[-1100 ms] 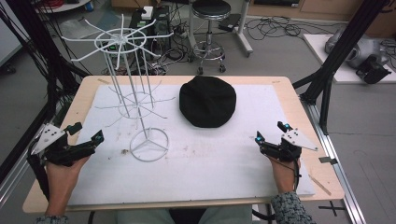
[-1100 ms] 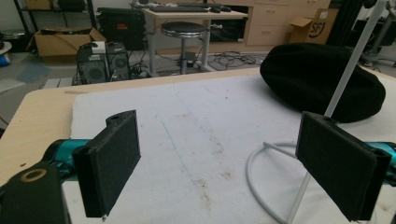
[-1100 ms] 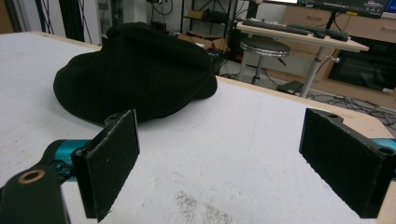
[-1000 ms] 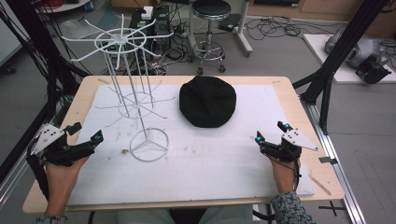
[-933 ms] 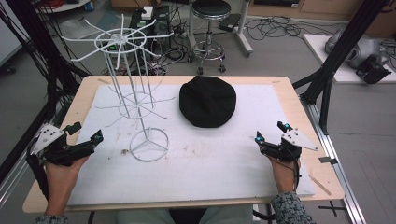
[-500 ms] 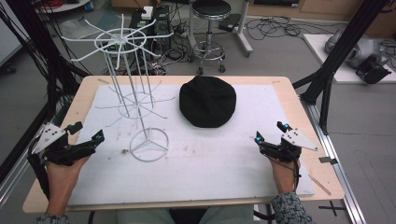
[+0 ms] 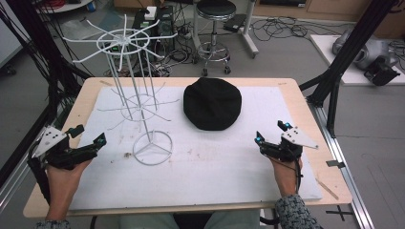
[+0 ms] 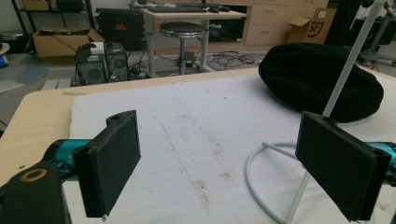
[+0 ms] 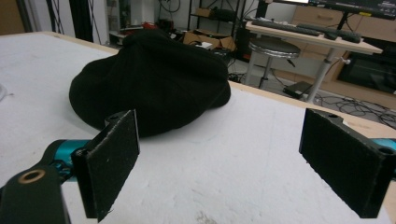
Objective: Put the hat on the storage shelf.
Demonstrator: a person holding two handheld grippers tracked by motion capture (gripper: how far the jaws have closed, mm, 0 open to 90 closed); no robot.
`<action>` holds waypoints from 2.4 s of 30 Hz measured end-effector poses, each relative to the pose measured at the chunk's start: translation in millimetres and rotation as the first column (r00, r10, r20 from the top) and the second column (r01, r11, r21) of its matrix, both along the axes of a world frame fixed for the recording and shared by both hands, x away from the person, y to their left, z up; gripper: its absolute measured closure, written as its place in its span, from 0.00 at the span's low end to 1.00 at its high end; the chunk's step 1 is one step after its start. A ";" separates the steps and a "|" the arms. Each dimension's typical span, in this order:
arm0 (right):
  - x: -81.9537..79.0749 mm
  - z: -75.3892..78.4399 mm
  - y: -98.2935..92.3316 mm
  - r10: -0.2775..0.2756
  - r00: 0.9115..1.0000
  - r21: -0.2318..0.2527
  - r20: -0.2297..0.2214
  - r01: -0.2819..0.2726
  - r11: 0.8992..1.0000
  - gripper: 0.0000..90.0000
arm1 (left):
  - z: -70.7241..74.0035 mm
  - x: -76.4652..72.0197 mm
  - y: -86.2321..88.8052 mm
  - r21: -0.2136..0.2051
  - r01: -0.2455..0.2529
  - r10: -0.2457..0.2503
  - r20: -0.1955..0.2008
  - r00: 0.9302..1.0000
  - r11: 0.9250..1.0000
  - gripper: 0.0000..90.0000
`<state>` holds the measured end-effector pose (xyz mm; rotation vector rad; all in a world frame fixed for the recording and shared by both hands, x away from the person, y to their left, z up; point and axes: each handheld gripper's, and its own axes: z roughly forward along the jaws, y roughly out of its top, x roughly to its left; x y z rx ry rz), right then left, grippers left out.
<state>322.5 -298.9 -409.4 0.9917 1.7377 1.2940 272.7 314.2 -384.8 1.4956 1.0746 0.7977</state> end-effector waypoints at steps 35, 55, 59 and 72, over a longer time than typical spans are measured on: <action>101.5 3.4 105.7 0.125 0.989 -0.023 -0.082 -0.127 0.992 0.17 | -0.9 2.1 -1.1 0.013 0.006 -0.006 0.007 1.000 1.000 0.16; 127.1 -13.7 139.5 0.098 0.978 -0.047 -0.186 -0.109 0.993 0.23 | -0.5 1.6 -0.9 0.012 0.010 -0.010 0.009 1.000 1.000 0.16; 128.4 -14.4 142.8 0.104 0.980 -0.055 -0.171 -0.115 0.992 0.28 | -0.6 2.1 -1.4 0.010 0.011 -0.011 0.009 1.000 1.000 0.16; 131.1 -15.6 146.3 0.095 0.980 -0.111 -0.173 -0.115 0.987 0.65 | -0.1 1.3 -0.3 0.008 0.010 -0.011 0.012 1.000 1.000 0.16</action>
